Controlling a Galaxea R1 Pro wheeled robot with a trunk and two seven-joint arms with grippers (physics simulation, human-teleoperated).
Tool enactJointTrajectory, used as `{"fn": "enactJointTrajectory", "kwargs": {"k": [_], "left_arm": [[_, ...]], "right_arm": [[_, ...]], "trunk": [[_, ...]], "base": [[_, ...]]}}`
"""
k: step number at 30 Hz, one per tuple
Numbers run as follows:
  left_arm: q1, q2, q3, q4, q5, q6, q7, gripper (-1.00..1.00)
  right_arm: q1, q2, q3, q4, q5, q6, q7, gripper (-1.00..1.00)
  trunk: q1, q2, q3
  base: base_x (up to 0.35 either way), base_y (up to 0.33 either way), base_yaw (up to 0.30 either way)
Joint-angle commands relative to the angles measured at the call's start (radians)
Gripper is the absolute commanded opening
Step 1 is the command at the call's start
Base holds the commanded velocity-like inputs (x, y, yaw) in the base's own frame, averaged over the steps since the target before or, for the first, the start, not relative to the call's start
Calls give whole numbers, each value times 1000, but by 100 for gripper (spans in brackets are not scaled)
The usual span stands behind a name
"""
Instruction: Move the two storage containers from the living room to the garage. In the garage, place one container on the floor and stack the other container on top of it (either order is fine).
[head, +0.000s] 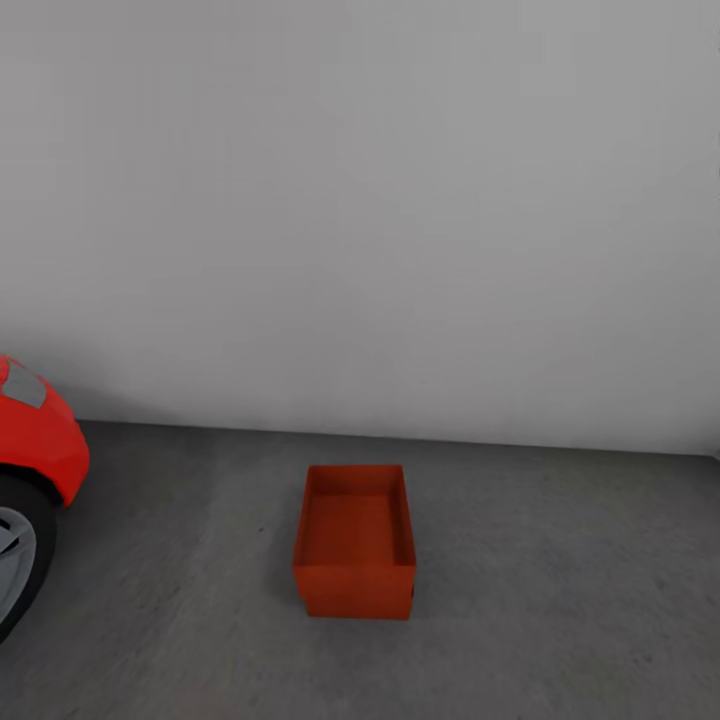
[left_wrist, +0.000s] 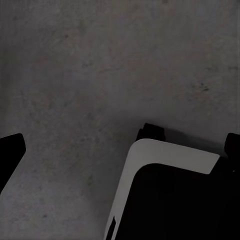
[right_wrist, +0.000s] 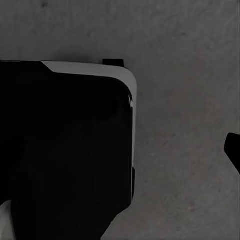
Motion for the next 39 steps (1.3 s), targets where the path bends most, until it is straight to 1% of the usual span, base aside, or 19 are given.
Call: {"fn": "enactJointTrajectory", "kwargs": {"k": [1, 9, 16, 22, 39], "left_arm": [[-1, 0, -1, 1, 5, -3, 1, 100], [-1, 0, -1, 1, 5, -3, 1, 100], [-1, 0, -1, 1, 6, -3, 2, 100], [-1, 0, -1, 1, 6, -3, 1, 100], [-1, 0, -1, 1, 6, -3, 1, 100]], "right_arm": [[-1, 0, 8, 3, -8, -6, -1, 100], [-1, 1, 8, 3, -8, -6, -2, 100], [-1, 13, 8, 3, -7, -6, -3, 100], [-2, 17, 8, 3, -7, -7, -9, 100], [-1, 17, 8, 3, -7, -7, -10, 100]], "trunk": [[0, -1, 1], [0, -1, 14], [0, -1, 25], [0, -1, 35], [0, -1, 62]], "base": [[0, 0, 0], [0, 0, 0], [0, 0, 0], [0, 0, 0], [0, 0, 0]]}}
